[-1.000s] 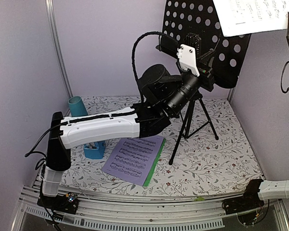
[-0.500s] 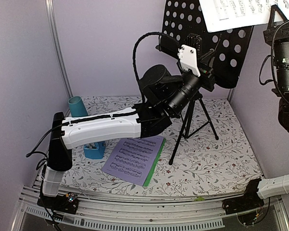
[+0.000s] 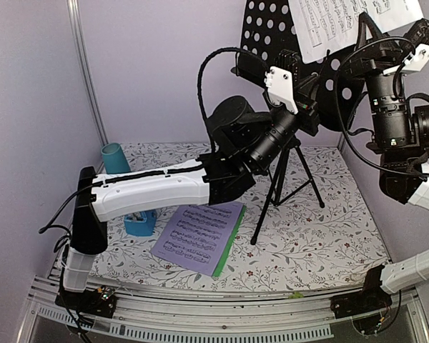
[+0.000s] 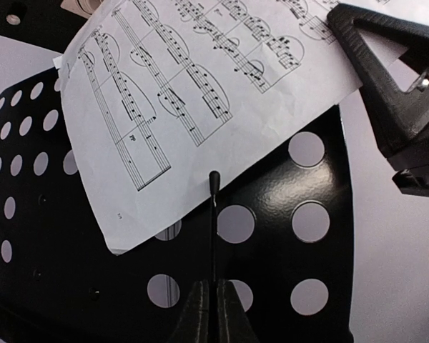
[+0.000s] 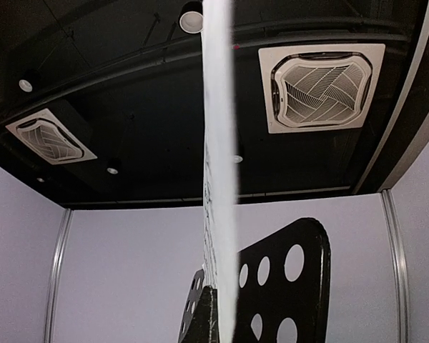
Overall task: Set up the instrument practice props
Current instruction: Place the sheet music on the music stand.
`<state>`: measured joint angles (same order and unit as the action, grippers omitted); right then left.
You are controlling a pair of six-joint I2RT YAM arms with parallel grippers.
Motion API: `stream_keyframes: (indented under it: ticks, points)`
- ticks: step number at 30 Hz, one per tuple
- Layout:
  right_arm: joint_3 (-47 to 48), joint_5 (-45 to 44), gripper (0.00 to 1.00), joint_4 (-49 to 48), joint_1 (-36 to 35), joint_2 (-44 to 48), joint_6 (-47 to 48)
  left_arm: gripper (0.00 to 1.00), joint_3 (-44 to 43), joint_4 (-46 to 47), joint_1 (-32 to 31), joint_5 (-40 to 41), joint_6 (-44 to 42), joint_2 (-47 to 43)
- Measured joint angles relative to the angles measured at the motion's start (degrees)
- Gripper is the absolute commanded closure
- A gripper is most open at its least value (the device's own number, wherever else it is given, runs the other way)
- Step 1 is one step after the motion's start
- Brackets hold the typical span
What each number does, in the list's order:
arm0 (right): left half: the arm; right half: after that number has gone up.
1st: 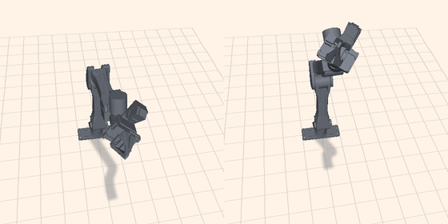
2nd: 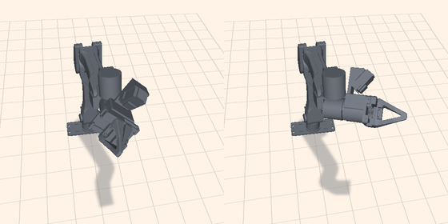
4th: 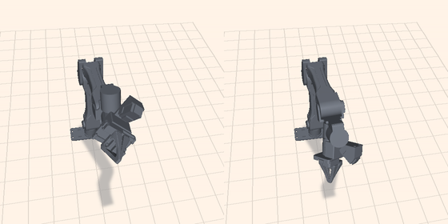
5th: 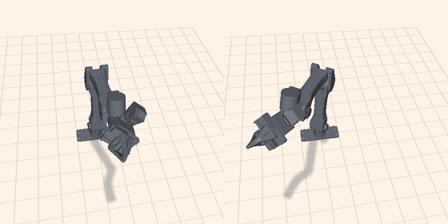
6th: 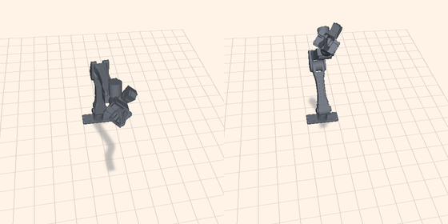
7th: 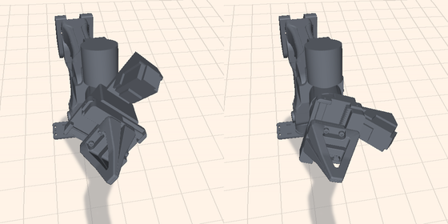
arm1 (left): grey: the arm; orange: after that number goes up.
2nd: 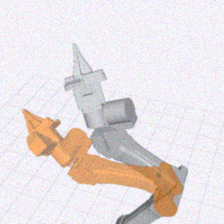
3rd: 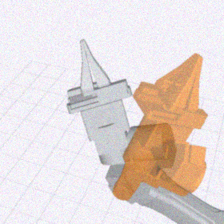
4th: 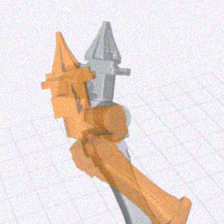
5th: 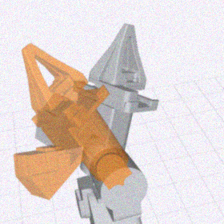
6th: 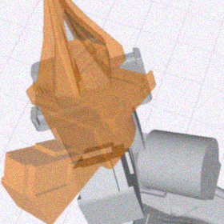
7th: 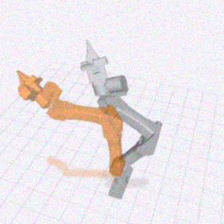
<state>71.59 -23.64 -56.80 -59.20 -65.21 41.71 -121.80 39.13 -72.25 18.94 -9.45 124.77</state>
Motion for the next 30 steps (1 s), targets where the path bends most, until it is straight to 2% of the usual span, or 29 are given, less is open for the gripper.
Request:
stream_keyframes:
  ticks: [4, 9, 15, 19, 23, 26, 30]
  points:
    - [0.0, -1.64, 1.0, 6.14, -0.04, 2.45, -1.09, 1.0, 0.0, 0.02, 0.0, -0.02, 0.0, 0.0]
    - [3.19, -5.14, 1.0, 19.04, -0.04, 7.67, -5.88, 1.0, 0.0, 0.02, 0.0, -0.07, 0.0, 0.0]
    - [17.07, -7.69, 1.0, 37.81, -0.04, 8.87, -12.52, 1.0, 0.0, 0.0, 0.0, -0.2, 0.0, 0.0]
    - [27.87, -8.24, 1.0, 50.42, -0.04, 6.95, -16.31, 1.0, 0.0, -0.02, 0.0, -0.22, 0.0, 0.0]
    - [34.21, -8.9, 1.0, 61.0, -0.04, 4.48, -19.71, 1.0, 0.0, -0.07, 0.0, -0.28, 0.0, 0.02]
    - [34.88, -9.44, 1.0, 66.49, -0.04, 2.64, -21.4, 1.0, 0.0, -0.04, 0.0, -0.28, 0.0, 0.0]
    - [29.4, -10.67, 1.0, 64.76, -0.07, 2.16, -20.59, 1.0, 0.02, 0.0, 0.0, -0.28, 0.02, 0.0]
